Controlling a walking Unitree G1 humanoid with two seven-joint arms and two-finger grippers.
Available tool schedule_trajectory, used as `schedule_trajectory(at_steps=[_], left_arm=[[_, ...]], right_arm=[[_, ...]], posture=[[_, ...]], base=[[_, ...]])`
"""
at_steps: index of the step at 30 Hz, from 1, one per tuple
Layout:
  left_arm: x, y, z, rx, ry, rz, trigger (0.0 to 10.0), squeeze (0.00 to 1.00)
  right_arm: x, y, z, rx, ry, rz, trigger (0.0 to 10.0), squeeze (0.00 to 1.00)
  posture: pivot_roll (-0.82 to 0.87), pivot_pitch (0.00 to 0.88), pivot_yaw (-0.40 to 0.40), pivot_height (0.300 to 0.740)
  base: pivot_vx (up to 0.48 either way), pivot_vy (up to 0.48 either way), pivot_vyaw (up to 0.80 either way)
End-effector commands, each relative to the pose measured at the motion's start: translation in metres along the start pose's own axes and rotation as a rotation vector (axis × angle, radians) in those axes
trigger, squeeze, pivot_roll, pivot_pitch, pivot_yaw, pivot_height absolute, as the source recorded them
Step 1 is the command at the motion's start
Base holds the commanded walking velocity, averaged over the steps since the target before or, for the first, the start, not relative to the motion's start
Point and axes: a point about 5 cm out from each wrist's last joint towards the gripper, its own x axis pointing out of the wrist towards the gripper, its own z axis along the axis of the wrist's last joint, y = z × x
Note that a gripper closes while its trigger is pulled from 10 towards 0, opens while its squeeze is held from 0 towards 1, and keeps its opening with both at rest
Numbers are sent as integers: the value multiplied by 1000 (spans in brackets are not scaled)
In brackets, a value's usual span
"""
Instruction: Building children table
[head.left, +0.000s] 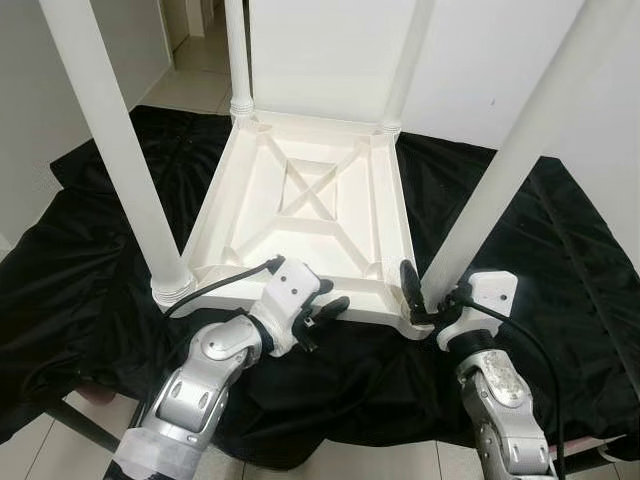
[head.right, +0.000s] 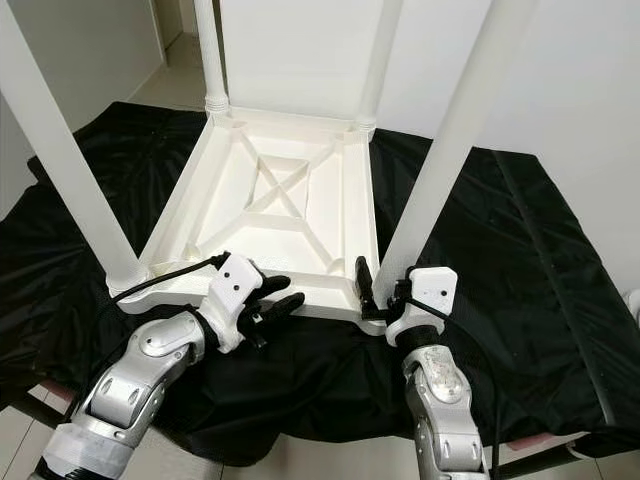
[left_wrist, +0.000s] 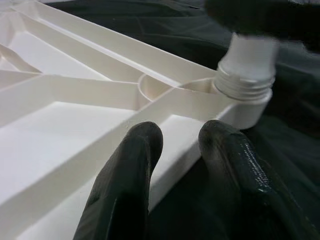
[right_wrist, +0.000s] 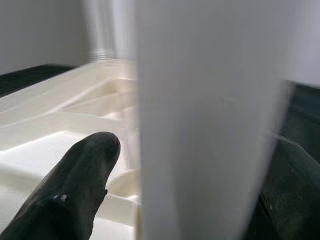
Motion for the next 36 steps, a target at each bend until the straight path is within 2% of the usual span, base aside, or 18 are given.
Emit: schedule_trajectory(at_steps=[1, 5, 13, 14, 17, 18, 19, 29, 30, 36], left_arm=[[-1, -3, -2, -16, 10, 0, 10000, 0], [-2, -8, 0, -11, 0, -60, 10000, 0], [-3, -17, 5, -19, -26, -146, 10000, 0], [-4, -19, 6, -16, -25, -153, 10000, 0], [-4, -19, 6, -15, -23, -156, 10000, 0], [-4, -20, 5, -14, -21, -156, 10000, 0], [-4, -20, 5, -11, -18, -156, 10000, 0], [-5, -21, 6, -3, -11, -143, 10000, 0], [-6, -19, 6, -1, -8, -135, 10000, 0], [-6, -18, 5, -2, -6, -125, 10000, 0]], right_arm=[[2, -3, -2, 11, 17, 47, 10000, 0], [4, -5, -10, 11, 61, 236, 10000, 0], [14, -14, -15, -11, 91, 333, 10000, 0], [17, -17, -17, -20, 112, 373, 7569, 0], [18, -18, -19, -25, 124, 392, 7569, 0], [18, -19, -20, -26, 131, 407, 2627, 0], [18, -20, -22, -24, 138, 418, 0, 0], [15, -21, -32, 17, 174, 442, 0, 0], [13, -21, -35, 33, 182, 417, 10000, 0], [15, -14, -34, 54, 193, 332, 10000, 0]], posture=[[-20, 29, -55, 740], [-18, 20, -47, 740], [-3, 2, -46, 740], [-3, 2, -46, 740], [-3, 2, -46, 740], [9, 0, -49, 740], [13, 0, -51, 740], [25, 0, -57, 740], [27, 0, -57, 740], [24, 10, -55, 740]], base=[[0, 0, 0], [0, 0, 0], [0, 0, 0], [0, 0, 0], [0, 0, 0], [0, 0, 0], [0, 0, 0], [0, 0, 0], [0, 0, 0], [0, 0, 0]])
